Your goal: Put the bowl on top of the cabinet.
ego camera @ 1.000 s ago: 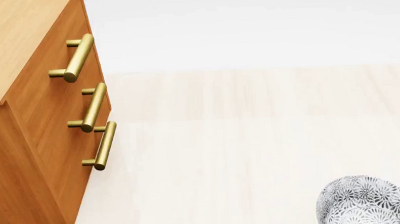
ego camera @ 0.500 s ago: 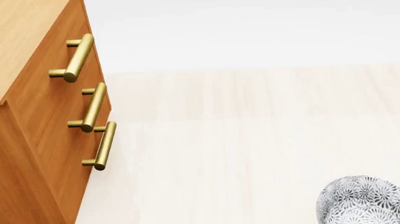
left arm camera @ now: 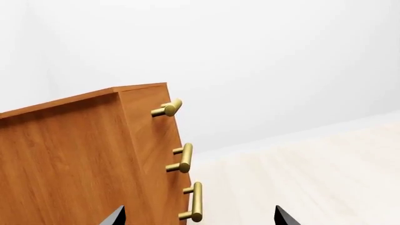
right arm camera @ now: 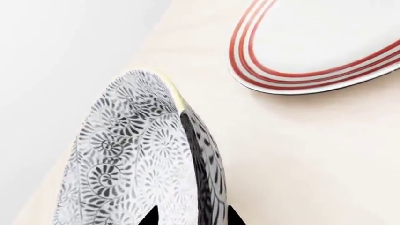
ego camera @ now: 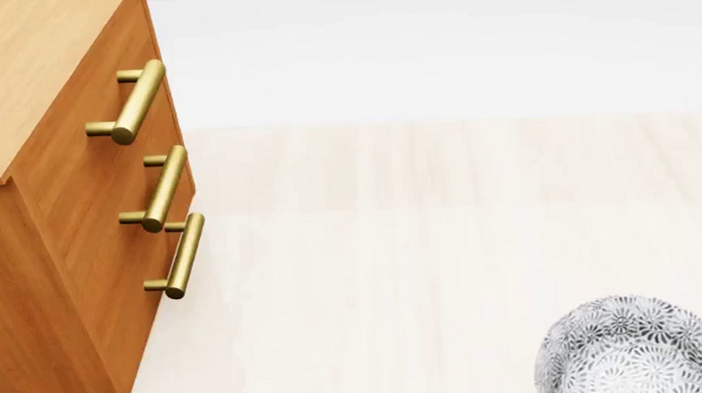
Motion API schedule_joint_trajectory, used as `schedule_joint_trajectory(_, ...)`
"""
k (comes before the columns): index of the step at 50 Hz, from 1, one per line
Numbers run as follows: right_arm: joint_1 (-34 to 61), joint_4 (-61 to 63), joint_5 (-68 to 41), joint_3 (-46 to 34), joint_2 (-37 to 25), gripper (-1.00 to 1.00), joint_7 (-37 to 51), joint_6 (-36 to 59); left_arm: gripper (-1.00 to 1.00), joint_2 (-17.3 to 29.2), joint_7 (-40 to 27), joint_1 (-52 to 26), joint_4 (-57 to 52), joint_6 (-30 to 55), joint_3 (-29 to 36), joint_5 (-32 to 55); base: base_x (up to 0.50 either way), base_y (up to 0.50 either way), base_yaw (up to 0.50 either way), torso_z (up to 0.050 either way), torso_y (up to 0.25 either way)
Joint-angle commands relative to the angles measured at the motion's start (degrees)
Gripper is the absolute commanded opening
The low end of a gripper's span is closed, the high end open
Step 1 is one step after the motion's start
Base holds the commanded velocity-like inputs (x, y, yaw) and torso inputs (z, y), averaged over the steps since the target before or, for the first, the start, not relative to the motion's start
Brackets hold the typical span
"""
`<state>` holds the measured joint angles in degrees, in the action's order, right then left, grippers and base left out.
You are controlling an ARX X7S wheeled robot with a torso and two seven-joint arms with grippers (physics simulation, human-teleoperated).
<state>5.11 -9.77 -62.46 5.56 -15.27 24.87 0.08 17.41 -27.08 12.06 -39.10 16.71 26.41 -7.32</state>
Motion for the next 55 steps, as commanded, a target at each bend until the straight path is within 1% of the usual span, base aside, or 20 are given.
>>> schedule_joint_trajectory(1,-0.71,-0.06,-0.24,-0.65,0.01,-1.0,0.87,-0.02,1.0,0.22,-0.26,-0.14,0.03,0.09,0.14,0.28,0.0,0.0,0.0,0.0,0.0)
schedule_joint_trajectory(13,-2.31,3.17,2.59,-1.33,0.17,-1.0,1.43,-2.3,1.0,0.38,-0.57,-0.34,0.07,0.24,0.41,0.34,0.0,0.0,0.0,0.0,0.0)
schedule_joint_trajectory(24,-7.94,12.86,6.12,-1.61,0.55,-1.0,-0.16,-7.33,1.0,0.55,-0.72,-0.56,0.29,0.28,0.69,0.46,0.0,0.0,0.0,0.0,0.0)
schedule_joint_trajectory(30,-11.17,17.99,10.1,-2.12,0.88,-1.0,-0.42,-10.43,1.0,0.56,-0.78,-0.76,0.69,0.25,0.84,0.59,0.0,0.0,0.0,0.0,0.0)
schedule_joint_trajectory(33,-11.38,18.35,12.87,-2.64,1.17,-1.0,-0.46,-11.74,1.0,0.58,-0.81,-0.85,0.8,0.27,0.9,0.65,0.0,0.0,0.0,0.0,0.0)
schedule_joint_trajectory(39,-10.97,19.95,20.12,-6.68,-0.4,-1.0,-0.77,-10.77,1.0,0.7,-0.86,-0.91,0.81,0.22,0.91,0.8,0.0,0.0,0.0,0.0,0.0)
schedule_joint_trajectory(47,-10.4,20.11,24.3,-8.79,-1.02,-1.0,-0.48,-10.26,1.0,0.91,-1.1,-0.81,0.65,0.15,1.05,0.75,0.0,0.0,0.0,0.0,0.0)
schedule_joint_trajectory(55,-11.24,22.38,32.13,-11.23,-1.47,-1.0,1.88,-10.4,1.0,1.02,-1.3,-0.86,0.5,0.38,1.45,0.39,0.0,0.0,0.0,0.0,0.0)
